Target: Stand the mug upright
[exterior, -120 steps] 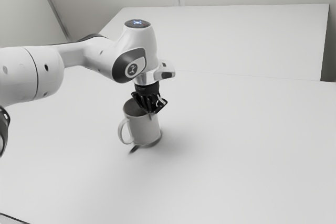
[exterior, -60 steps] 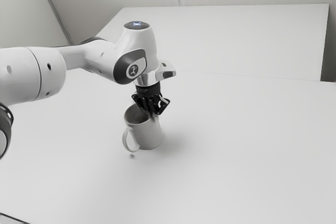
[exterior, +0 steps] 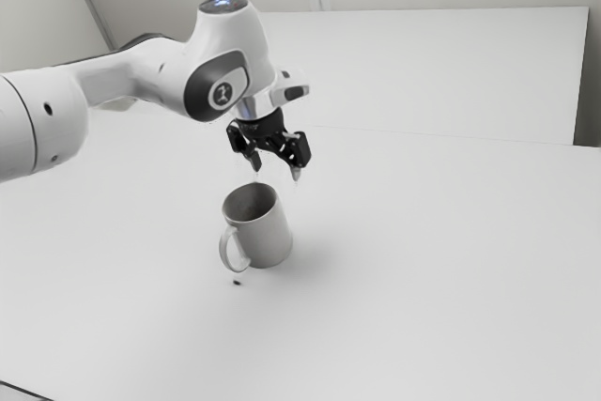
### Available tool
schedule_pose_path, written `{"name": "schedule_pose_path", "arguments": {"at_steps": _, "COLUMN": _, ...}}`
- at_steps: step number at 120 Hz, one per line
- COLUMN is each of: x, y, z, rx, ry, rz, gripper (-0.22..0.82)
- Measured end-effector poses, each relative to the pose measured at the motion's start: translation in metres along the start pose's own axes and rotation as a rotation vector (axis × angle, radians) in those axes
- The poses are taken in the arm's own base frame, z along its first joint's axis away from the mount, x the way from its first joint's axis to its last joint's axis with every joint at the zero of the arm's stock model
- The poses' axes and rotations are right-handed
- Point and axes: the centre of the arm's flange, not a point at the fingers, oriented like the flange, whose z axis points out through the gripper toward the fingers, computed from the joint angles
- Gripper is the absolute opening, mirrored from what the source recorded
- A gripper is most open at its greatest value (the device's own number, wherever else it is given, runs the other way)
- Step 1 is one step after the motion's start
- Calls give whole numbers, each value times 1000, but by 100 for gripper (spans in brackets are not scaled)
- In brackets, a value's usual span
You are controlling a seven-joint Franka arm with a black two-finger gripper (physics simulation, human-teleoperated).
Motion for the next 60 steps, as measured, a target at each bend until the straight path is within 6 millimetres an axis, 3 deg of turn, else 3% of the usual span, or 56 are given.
{"name": "schedule_pose_path", "arguments": {"at_steps": 11, "x": 24, "y": -21, "z": -66, "rx": -12, "ry": 75, "rz": -9, "gripper": 55}}
{"name": "schedule_pose_path", "arguments": {"at_steps": 18, "x": 34, "y": -37, "z": -92, "rx": -13, "ry": 90, "rz": -9, "gripper": 57}}
{"name": "schedule_pose_path", "arguments": {"at_steps": 32, "x": 35, "y": -61, "z": -116, "rx": -15, "ry": 78, "rz": 10, "gripper": 58}}
{"name": "schedule_pose_path", "arguments": {"at_steps": 40, "x": 22, "y": -71, "z": -130, "rx": -15, "ry": 74, "rz": 27, "gripper": 59}}
{"name": "schedule_pose_path", "arguments": {"at_steps": 50, "x": 2, "y": -79, "z": -135, "rx": -15, "ry": 55, "rz": 51, "gripper": 59}}
{"name": "schedule_pose_path", "arguments": {"at_steps": 60, "x": -5, "y": -86, "z": -133, "rx": -16, "ry": 38, "rz": 71, "gripper": 60}}
